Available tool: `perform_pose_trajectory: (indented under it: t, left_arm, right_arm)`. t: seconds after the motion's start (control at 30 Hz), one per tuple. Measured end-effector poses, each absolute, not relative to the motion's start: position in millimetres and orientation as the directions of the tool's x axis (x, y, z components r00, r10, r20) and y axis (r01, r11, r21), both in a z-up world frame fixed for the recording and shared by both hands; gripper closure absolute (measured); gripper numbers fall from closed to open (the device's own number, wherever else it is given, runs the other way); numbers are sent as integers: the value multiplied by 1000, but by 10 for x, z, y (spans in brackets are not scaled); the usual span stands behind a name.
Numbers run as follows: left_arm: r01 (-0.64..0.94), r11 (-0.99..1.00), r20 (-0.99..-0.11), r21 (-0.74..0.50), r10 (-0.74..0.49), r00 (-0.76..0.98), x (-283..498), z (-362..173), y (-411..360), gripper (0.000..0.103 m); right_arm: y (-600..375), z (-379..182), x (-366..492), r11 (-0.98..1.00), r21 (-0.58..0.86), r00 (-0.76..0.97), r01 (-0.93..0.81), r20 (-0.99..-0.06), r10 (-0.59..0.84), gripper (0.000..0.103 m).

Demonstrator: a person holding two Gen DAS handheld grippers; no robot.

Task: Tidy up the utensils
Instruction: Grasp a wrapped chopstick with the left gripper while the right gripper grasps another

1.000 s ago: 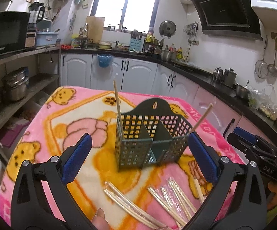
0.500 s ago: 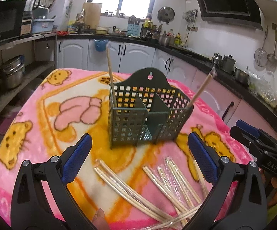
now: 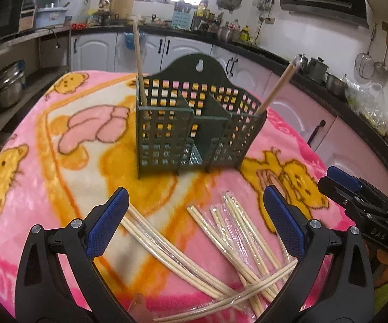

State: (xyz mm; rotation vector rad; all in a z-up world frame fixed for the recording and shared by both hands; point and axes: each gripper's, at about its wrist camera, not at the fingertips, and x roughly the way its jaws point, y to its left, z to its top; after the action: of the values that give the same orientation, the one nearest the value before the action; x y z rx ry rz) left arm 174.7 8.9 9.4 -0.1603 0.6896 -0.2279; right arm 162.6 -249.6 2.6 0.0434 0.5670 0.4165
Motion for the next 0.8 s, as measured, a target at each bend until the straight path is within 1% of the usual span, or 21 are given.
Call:
perform_pose_trajectory:
  t: [0.17, 0.33, 0.4, 0.47, 0.5, 0.53, 0.6, 0.67, 0.73, 0.8]
  left_arm:
    - [157, 958, -641, -239, -277, 716, 1778, -18, 44, 11]
    - [163, 952, -677, -261, -301, 672, 1829, -149, 3, 21]
    - [170, 948, -691, -269, -312, 652, 1846, -200, -22, 32]
    - [172, 945, -704, -278, -323, 632, 1863, -243, -34, 38]
    - [174, 942, -713, -287, -331, 618, 1874, -271, -42, 41]
    - [175, 939, -719, -295, -339, 607, 1881, -299, -51, 42]
    - [175, 934, -732, -311, -353, 582, 1902, -350, -64, 48]
    - [171, 931, -744, -323, -362, 562, 1927, -395, -73, 52]
    - [163, 925, -756, -342, -374, 537, 1966, -442, -73, 52]
    - [157, 920, -763, -360, -387, 518, 2008, -478, -70, 57]
  right_arm:
    - [-2541, -49, 1619, 918, 157, 754, -365, -528, 390, 37]
    - [-2593, -126, 1645, 920, 163, 743, -356, -548, 385, 37]
    - [-2603, -154, 1658, 921, 162, 737, -355, -557, 383, 37]
    - [-2601, -174, 1673, 921, 162, 731, -355, -566, 381, 38]
    - [-2598, -184, 1680, 920, 164, 726, -356, -571, 382, 41]
    - [-2598, -195, 1691, 919, 167, 721, -357, -576, 385, 42]
    - [-2590, -223, 1711, 916, 174, 710, -361, -586, 391, 44]
    - [-2574, -252, 1734, 915, 175, 699, -364, -598, 393, 45]
    - [-2563, -280, 1757, 912, 179, 688, -370, -607, 398, 47]
    - [-2553, -306, 1791, 910, 185, 675, -370, -619, 401, 49]
